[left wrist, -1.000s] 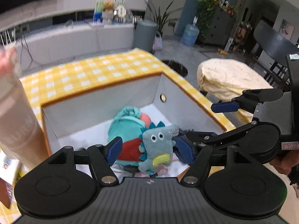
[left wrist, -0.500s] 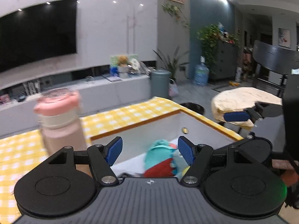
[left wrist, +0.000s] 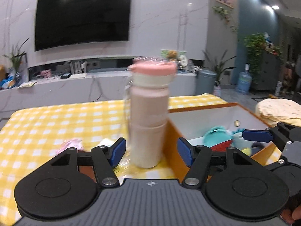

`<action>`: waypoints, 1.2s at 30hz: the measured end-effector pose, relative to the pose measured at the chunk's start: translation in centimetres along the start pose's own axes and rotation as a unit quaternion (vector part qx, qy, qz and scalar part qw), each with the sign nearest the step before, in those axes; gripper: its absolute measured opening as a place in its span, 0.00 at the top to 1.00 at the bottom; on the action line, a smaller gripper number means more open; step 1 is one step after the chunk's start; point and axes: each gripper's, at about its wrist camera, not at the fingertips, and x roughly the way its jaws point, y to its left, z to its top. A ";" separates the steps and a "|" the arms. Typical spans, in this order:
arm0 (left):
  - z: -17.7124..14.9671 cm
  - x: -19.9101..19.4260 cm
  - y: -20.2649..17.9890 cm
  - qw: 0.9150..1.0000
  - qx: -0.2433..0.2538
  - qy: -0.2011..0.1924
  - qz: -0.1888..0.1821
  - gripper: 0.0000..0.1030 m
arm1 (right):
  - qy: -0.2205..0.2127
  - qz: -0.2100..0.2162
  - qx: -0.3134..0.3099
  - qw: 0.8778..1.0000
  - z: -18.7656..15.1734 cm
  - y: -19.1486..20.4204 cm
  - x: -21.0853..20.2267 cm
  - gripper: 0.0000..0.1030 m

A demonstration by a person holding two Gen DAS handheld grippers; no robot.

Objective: Organize soft objects
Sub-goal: 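Withdraw both grippers from the box back toward the pile, then grasp the brown pouch with the left gripper while the right gripper reaches the white box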

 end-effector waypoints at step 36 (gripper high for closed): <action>-4.2 8.5 15.1 0.985 -0.049 0.147 0.072 0.32 | 0.087 0.118 -0.100 0.984 2.1 12.7 16.0 0.42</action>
